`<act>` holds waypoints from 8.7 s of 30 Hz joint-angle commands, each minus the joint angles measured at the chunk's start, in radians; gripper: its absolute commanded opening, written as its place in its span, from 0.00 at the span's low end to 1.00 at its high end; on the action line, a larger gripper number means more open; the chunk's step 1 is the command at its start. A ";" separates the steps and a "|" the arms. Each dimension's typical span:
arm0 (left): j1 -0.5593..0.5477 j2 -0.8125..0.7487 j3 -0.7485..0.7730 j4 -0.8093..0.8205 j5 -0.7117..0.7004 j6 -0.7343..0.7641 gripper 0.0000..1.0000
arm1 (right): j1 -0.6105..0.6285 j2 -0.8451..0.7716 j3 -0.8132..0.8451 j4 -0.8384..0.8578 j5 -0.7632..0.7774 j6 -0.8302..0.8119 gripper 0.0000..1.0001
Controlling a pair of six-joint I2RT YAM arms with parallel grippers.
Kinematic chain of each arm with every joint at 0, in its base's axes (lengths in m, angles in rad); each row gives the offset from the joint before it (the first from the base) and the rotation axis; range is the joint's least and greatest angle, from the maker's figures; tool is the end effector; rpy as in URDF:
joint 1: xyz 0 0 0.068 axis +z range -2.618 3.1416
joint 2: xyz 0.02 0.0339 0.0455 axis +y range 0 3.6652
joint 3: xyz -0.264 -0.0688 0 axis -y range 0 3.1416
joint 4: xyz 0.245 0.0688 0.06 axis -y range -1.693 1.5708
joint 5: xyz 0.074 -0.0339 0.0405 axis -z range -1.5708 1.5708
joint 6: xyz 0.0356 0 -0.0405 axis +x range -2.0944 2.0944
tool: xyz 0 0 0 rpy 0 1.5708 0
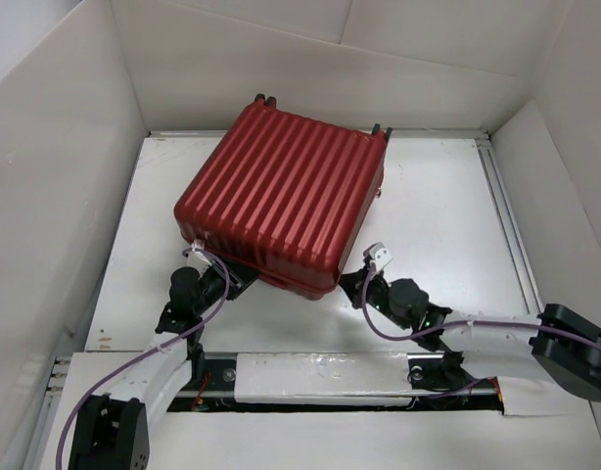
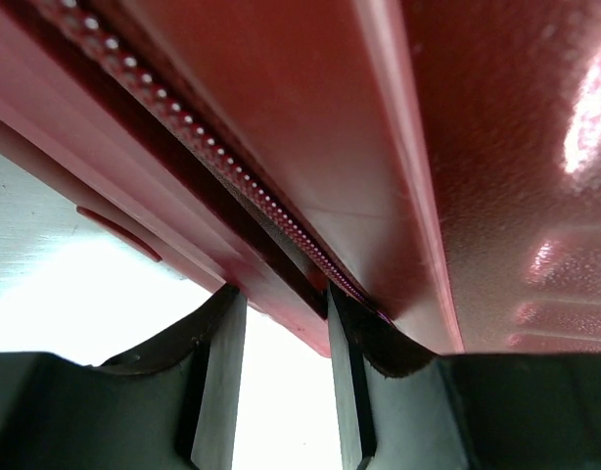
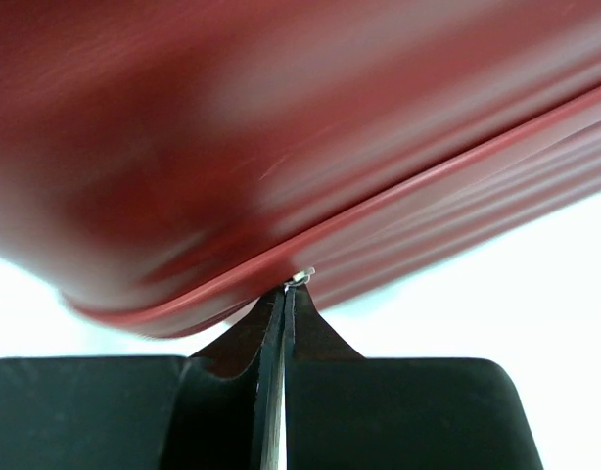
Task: Pack the luggage
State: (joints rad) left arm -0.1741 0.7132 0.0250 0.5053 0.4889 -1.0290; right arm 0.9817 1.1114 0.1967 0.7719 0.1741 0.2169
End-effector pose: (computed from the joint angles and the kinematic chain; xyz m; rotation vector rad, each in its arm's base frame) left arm 0.1462 -0.0427 0.1578 -0.4246 1.8739 -1.2727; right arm 0.1206 0.1694 0.1771 -0.5342 1.6854 0.7346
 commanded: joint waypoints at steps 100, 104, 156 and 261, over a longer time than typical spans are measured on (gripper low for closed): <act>-1.002 0.661 0.056 0.877 -0.722 -0.155 0.00 | 0.439 0.323 0.805 -0.606 0.346 0.272 0.00; -1.002 0.583 0.038 0.817 -0.745 -0.146 0.00 | 0.439 0.346 0.819 -0.606 0.324 0.283 0.05; 0.321 0.667 0.966 -0.266 0.002 0.199 0.64 | -0.686 0.031 0.481 -0.744 -0.289 0.181 0.00; -0.275 -0.195 0.055 -0.137 -0.349 0.073 0.39 | -0.623 -0.711 -0.106 -0.562 -0.071 0.397 0.44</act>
State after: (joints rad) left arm -0.4545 0.4740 0.0498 0.2996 0.0692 -0.9993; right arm 0.3660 0.4160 0.0978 0.1532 0.0551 0.5930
